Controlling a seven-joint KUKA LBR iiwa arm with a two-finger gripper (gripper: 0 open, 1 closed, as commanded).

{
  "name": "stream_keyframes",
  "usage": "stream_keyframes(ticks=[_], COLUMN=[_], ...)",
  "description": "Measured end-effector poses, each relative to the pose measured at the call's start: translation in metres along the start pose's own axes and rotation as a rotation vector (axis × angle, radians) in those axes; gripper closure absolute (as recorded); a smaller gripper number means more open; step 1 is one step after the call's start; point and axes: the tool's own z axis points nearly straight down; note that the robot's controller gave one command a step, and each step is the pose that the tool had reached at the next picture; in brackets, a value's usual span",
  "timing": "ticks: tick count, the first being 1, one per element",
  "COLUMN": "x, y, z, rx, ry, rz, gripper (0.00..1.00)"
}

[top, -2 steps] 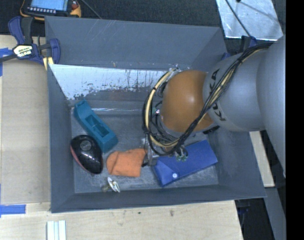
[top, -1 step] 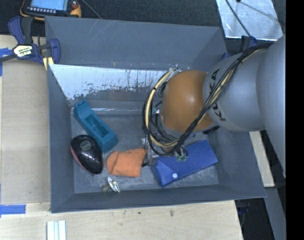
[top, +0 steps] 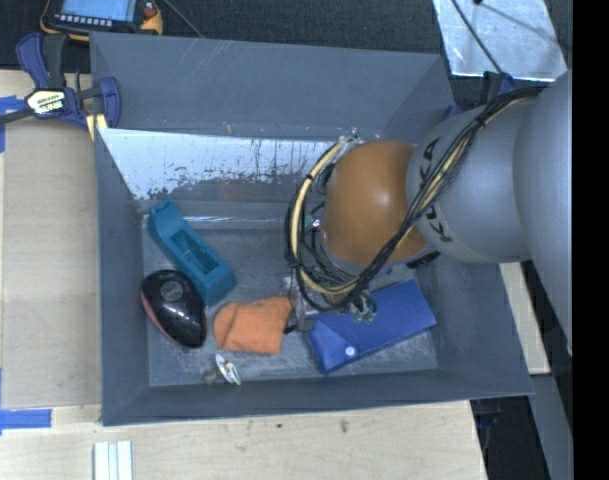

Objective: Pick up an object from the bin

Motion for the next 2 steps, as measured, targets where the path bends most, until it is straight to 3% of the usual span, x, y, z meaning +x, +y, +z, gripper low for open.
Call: stream_keyframes(ticks=[2], x=[0.0], y=[-0.0001], z=[0.0], rx=[0.0], ry=[0.0], rz=[0.0], gripper=[1.0])
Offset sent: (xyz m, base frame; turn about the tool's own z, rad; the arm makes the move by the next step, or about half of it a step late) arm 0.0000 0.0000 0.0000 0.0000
